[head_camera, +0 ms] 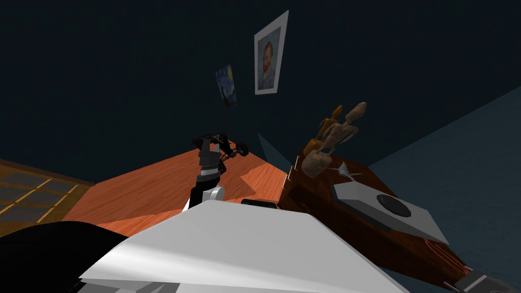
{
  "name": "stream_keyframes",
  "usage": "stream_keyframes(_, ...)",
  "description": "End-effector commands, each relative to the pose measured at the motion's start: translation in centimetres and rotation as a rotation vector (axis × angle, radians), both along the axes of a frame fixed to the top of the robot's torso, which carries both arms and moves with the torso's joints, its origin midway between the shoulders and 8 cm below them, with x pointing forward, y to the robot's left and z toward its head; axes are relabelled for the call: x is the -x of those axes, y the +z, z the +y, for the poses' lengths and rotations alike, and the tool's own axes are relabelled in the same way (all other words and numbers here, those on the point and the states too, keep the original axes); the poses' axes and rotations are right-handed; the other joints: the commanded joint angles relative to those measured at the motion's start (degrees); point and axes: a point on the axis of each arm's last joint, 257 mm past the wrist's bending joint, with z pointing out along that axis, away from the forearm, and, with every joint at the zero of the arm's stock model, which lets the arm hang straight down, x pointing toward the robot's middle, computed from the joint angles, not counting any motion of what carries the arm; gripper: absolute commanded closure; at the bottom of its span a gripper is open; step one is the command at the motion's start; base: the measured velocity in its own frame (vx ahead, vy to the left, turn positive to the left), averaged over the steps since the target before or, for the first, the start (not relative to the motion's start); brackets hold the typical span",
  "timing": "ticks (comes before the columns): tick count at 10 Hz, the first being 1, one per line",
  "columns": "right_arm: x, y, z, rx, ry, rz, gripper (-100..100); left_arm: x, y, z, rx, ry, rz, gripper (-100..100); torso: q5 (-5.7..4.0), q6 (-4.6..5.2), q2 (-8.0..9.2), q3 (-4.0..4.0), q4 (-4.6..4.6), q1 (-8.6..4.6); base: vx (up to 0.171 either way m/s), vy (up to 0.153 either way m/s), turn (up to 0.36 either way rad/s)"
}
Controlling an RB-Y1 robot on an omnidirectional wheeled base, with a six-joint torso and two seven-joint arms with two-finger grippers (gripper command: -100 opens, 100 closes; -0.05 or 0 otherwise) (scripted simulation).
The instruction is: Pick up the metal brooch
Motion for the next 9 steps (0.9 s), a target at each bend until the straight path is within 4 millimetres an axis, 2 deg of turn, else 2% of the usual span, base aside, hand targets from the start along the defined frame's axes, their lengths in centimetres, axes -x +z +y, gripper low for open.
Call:
stream_keyframes(1,0.0,0.0,0.0,-0.008,-0.024,-0.018,-100,0.0,0.0,0.0,0.0,0.0,0.0,0,0.0,0.0,0.0,0.0,0.0,0.0,0.0,0.0,0.0)
stream_keyframes(3,0.9,-0.2,-0.2,0.003,-0.026,0.016,-100,0.0,0.0,0.0,0.0,0.0,0.0,0,0.0,-0.11,0.07,0.02,0.0,-0.04,-0.094,-0.017,0.235)
stream_keyframes(5,0.9,-0.2,-0.2,-0.008,-0.063,-0.012,-100,0.0,0.0,0.0,0.0,0.0,0.0,0,-0.02,0.03,0.08,0.05,0.02,-0.06,-0.031,-0.002,-0.036)
stream_keyframes(7,1.8,-0.4,-0.3,0.005,-0.062,0.021,-100,0.0,0.0,0.0,0.0,0.0,0.0,0,0.0,-0.1,0.1,0.04,0.01,-0.04,-0.1,-0.008,0.229)
stream_keyframes(9,1.8,-0.4,-0.3,-0.008,-0.108,-0.014,-100,0.0,0.0,0.0,0.0,0.0,0.0,0,-0.01,0.03,0.08,0.05,0.02,-0.04,-0.025,0.0,-0.027)
